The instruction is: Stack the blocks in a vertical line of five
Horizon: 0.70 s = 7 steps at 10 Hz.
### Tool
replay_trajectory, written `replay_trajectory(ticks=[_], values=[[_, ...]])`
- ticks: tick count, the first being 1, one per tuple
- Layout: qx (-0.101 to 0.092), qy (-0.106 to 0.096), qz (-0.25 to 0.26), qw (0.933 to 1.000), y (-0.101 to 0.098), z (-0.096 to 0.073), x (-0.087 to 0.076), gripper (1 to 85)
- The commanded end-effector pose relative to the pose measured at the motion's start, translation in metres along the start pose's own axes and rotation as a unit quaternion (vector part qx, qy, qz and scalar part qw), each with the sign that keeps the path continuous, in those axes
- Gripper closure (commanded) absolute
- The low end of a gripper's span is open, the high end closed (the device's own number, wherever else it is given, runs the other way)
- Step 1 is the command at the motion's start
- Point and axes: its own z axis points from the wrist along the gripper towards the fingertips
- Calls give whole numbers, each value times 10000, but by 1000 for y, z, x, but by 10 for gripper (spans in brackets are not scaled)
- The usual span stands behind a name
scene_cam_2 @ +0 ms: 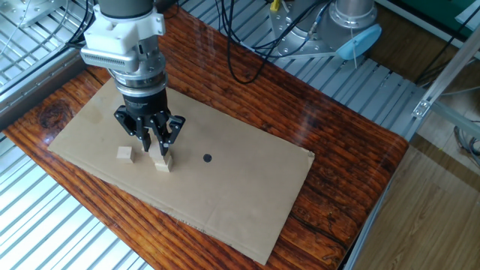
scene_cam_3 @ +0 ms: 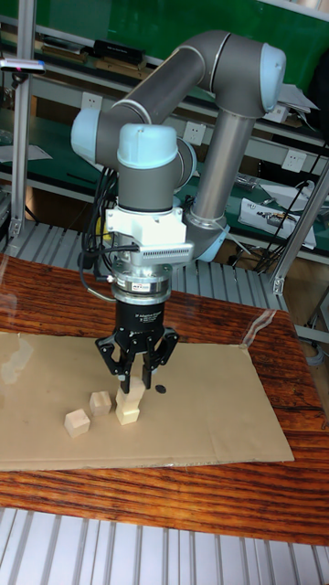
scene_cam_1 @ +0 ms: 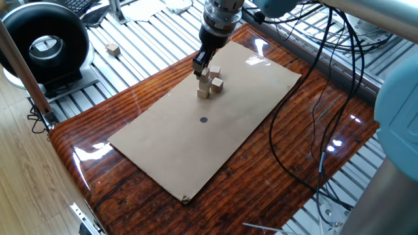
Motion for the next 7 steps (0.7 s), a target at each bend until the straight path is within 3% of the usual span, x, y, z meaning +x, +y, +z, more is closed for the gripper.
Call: replay_trajectory(ticks=[1,3,7], values=[[-36,-60,2,10000,0,1,-2,683],[-43,-63,-27,10000,0,1,-2,633],[-127,-144,-107,9998,3,0,-5,430]])
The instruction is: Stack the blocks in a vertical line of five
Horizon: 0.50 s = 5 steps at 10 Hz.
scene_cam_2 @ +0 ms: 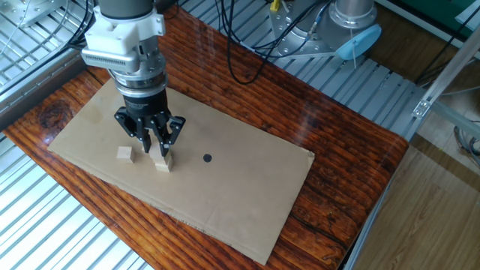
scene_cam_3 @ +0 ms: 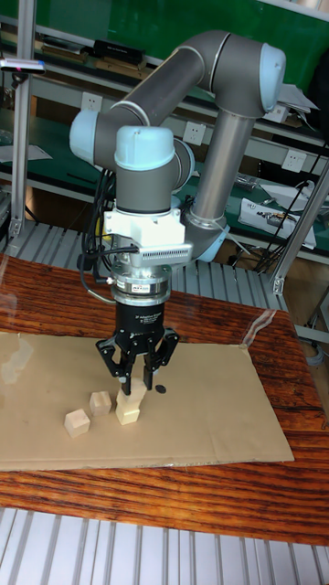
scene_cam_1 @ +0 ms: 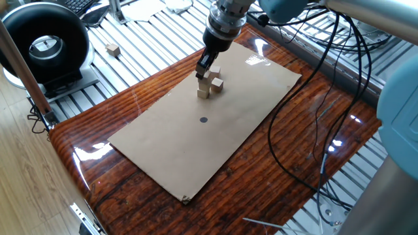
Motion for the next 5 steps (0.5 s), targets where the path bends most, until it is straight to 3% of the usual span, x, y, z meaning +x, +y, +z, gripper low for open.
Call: replay_trajectory(ticks=[1,5], values=[[-72,-89,-26,9999,2,-2,-4,407],[-81,-136,-103,9998,1,-3,-6,290]])
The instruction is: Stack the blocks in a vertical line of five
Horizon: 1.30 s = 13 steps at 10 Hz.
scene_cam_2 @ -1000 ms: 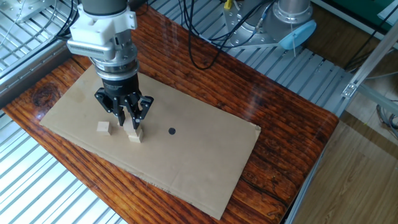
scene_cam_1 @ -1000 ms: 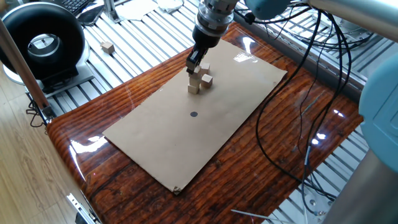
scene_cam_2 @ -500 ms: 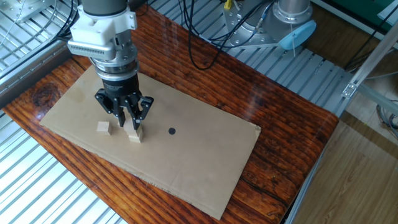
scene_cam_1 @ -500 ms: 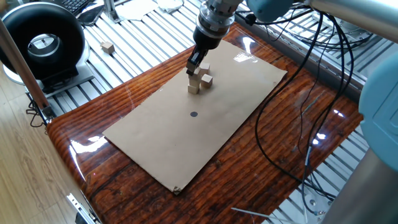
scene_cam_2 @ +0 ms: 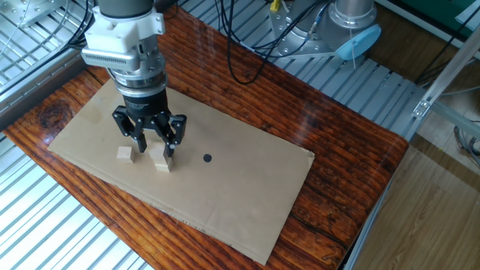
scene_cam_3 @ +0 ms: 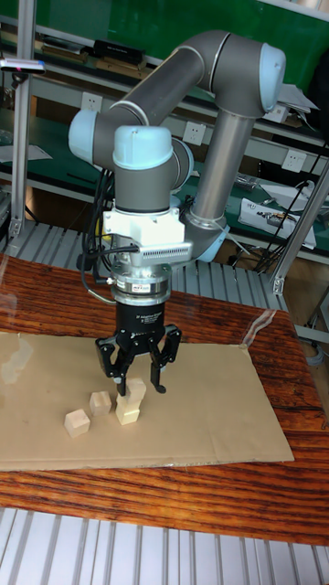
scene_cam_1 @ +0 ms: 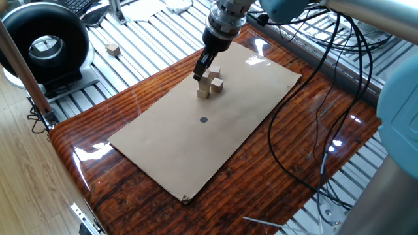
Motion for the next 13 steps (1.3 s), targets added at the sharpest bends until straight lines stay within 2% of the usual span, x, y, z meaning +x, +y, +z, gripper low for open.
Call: replay_trajectory(ticks=[1,3,4,6,7,9,11,13], values=[[-28,-58,-69,10000,-3,-6,-3,267],[-106,-3,-89,9999,-2,-21,-3,263],[-42,-13,-224,9997,-9,-28,-5,267],[-69,86,-291,9995,-12,-54,-4,277],[-24,128,-358,9993,-15,-63,-3,290],[261,196,-619,9975,-32,-66,3,340],[346,302,-861,9952,-38,-70,19,350],[254,384,-893,9949,-39,-67,43,350]])
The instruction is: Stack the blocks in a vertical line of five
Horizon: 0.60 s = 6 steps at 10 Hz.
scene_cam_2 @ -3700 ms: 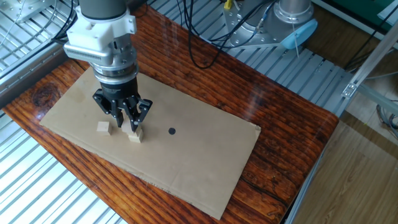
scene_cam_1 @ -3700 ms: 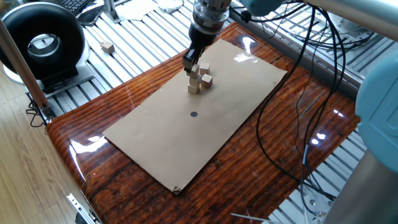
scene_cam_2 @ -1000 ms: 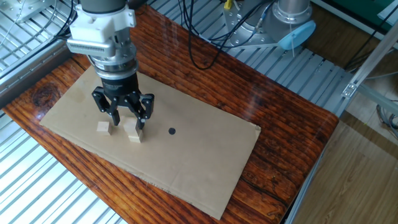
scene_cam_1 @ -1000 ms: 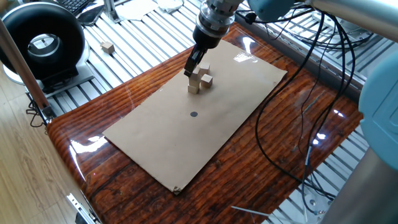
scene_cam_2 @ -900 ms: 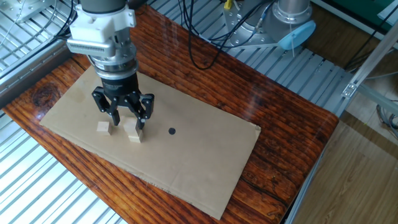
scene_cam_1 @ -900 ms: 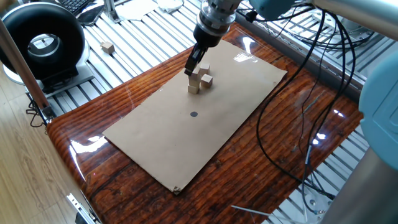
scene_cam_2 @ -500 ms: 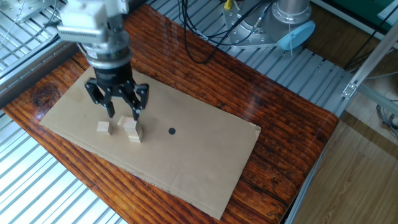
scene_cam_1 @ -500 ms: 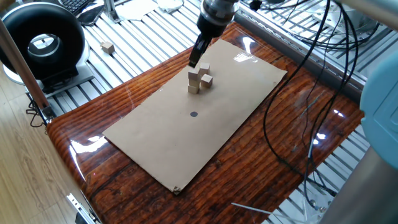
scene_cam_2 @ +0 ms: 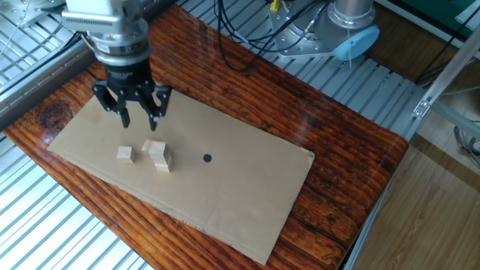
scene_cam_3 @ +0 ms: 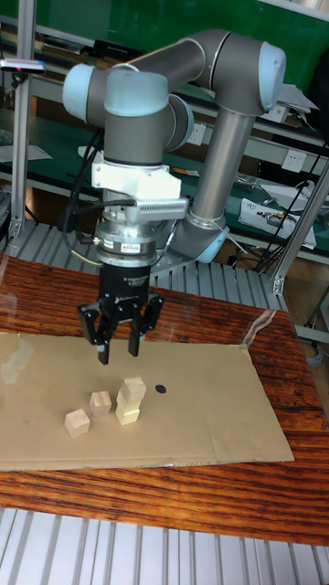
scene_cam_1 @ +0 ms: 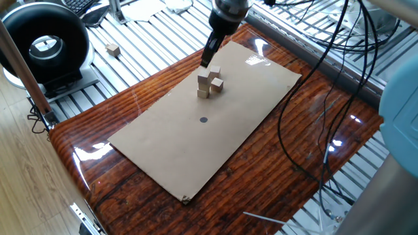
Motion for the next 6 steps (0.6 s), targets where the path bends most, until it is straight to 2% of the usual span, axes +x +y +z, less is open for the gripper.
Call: replay_trajectory(ticks=[1,3,4,6], values=[[-38,47,-87,9999,-1,-1,26,343],[-162,-11,80,9998,8,7,37,333],[-166,-32,121,9998,10,13,43,333],[-202,-166,160,9995,13,33,46,330]])
